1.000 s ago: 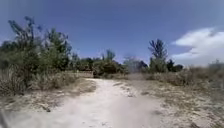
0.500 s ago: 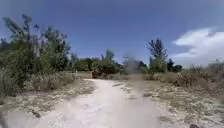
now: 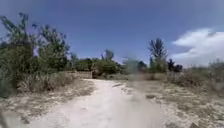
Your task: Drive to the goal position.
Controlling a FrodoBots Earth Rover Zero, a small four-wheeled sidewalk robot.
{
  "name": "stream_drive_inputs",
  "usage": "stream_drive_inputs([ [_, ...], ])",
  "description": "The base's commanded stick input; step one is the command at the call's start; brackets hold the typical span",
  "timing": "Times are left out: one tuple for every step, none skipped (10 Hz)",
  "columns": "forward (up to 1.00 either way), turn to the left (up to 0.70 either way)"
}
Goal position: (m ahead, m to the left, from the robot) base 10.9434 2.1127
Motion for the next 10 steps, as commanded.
stream_drive_inputs([
  [0.45, 0.02],
  [0.45, 0.02],
  [0.45, 0.02],
  [0.45, 0.02],
  [0.45, 0.02],
  [0.45, 0.02],
  [0.45, 0.02],
  [0.45, 0.02],
  [0.45, 0.02],
  [0.45, 0.02],
])
